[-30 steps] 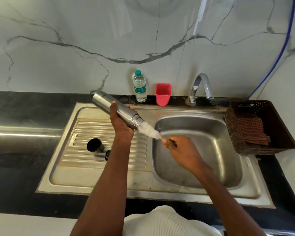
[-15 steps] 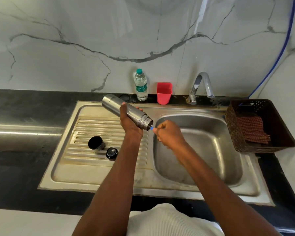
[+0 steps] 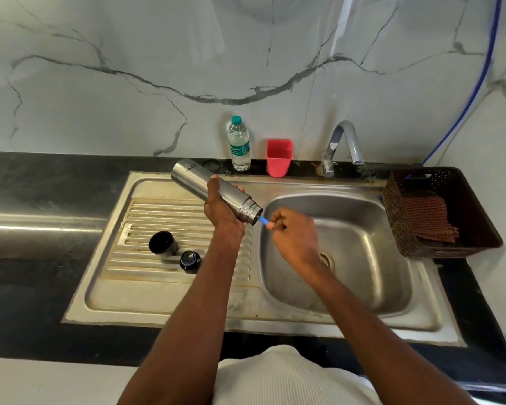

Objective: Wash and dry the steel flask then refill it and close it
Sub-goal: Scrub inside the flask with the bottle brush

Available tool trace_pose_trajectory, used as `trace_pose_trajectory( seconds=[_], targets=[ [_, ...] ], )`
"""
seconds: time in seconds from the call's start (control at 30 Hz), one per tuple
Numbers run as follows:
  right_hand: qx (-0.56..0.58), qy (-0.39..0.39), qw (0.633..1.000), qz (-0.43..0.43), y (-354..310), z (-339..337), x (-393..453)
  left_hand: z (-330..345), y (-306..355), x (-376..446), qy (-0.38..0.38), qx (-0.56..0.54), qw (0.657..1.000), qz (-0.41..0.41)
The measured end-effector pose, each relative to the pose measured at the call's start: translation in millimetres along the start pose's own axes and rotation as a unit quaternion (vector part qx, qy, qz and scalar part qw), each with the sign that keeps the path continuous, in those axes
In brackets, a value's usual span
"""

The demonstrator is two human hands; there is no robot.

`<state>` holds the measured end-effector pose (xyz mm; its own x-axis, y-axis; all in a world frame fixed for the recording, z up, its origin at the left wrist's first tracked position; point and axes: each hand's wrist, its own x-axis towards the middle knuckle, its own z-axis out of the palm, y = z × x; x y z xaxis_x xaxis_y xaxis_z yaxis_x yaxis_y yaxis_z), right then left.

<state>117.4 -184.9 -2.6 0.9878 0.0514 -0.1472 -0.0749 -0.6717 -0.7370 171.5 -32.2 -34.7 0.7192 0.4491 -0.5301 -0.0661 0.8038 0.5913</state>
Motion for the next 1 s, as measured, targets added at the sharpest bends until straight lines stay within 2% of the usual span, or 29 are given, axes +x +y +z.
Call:
trace_pose_trajectory(
  seconds=[0.03, 0.07, 0.1, 0.13, 0.17, 0.2, 0.23, 0.27, 0.3, 0.33, 0.37, 0.4, 0.43, 0.47, 0.53, 0.57, 0.63, 0.67, 0.73, 0.8, 0.87, 1.0],
  targets=[
    [0.155, -0.078, 0.978, 0.112, 1, -2, 7, -2, 2, 1, -0.028, 0.006, 1.000, -0.007],
    [0.313, -0.178, 0.905, 0.226, 3, -7, 8, -4, 4, 1, -0.061, 0.009, 0.998, -0.015],
    [0.408, -0.237, 0.831, 0.295, 8, -12, 8, -6, 7, 1, -0.090, 0.007, 0.996, -0.022],
    [0.435, -0.262, 0.806, 0.304, 11, -15, 6, -6, 9, 0, -0.105, 0.004, 0.994, -0.024],
    [0.411, -0.259, 0.831, 0.270, 10, -17, 2, -6, 10, 0, -0.109, 0.003, 0.994, -0.021],
    [0.334, -0.226, 0.894, 0.196, 9, -15, -2, -5, 10, -1, -0.100, 0.004, 0.995, -0.015],
    [0.207, -0.166, 0.958, 0.112, 6, -12, -7, -3, 8, -2, -0.085, 0.005, 0.996, -0.007],
    [0.051, -0.093, 0.994, 0.031, 2, -10, -10, -2, 5, -3, -0.065, 0.003, 0.998, 0.001],
    [-0.085, -0.040, 0.995, -0.028, 0, -8, -10, -1, 2, -3, -0.048, -0.002, 0.999, 0.005],
    [-0.165, -0.008, 0.985, -0.053, -3, -5, -11, -1, 0, -5, -0.038, -0.007, 0.999, 0.008],
    [-0.178, 0.005, 0.982, -0.061, -4, -2, -10, -2, 0, -5, -0.034, -0.009, 0.999, 0.009],
    [-0.137, -0.012, 0.989, -0.055, -2, 0, -8, -3, 1, -6, -0.033, -0.010, 0.999, 0.009],
    [-0.044, -0.049, 0.998, -0.019, 3, -1, -5, -4, 4, -4, -0.034, -0.010, 0.999, 0.012],
    [0.081, -0.110, 0.989, 0.054, 5, -5, -4, -6, 9, -2, -0.035, -0.007, 0.999, 0.014],
    [0.245, -0.257, 0.911, 0.208, 14, -22, -7, -10, 20, 6, -0.038, -0.010, 0.999, 0.019],
    [0.261, -0.300, 0.886, 0.239, 26, -31, -8, -13, 26, 10, -0.034, -0.021, 0.999, 0.027],
    [0.233, -0.329, 0.889, 0.218, 56, -43, -8, -19, 36, 17, -0.013, -0.042, 0.998, 0.041],
    [0.211, -0.315, 0.905, 0.192, 67, -43, -9, -22, 38, 19, 0.000, -0.047, 0.998, 0.044],
    [0.128, -0.233, 0.955, 0.128, 73, -34, -16, -25, 38, 16, 0.025, -0.053, 0.997, 0.054],
    [-0.028, -0.130, 0.989, 0.062, 66, -21, -20, -25, 32, 9, 0.051, -0.067, 0.994, 0.066],
    [-0.126, -0.042, 0.991, 0.026, 56, -11, -25, -25, 29, 6, 0.064, -0.092, 0.991, 0.072],
    [-0.174, -0.007, 0.984, -0.050, 46, -17, -15, -26, 30, 3, 0.062, -0.096, 0.991, 0.073]
  ],
)
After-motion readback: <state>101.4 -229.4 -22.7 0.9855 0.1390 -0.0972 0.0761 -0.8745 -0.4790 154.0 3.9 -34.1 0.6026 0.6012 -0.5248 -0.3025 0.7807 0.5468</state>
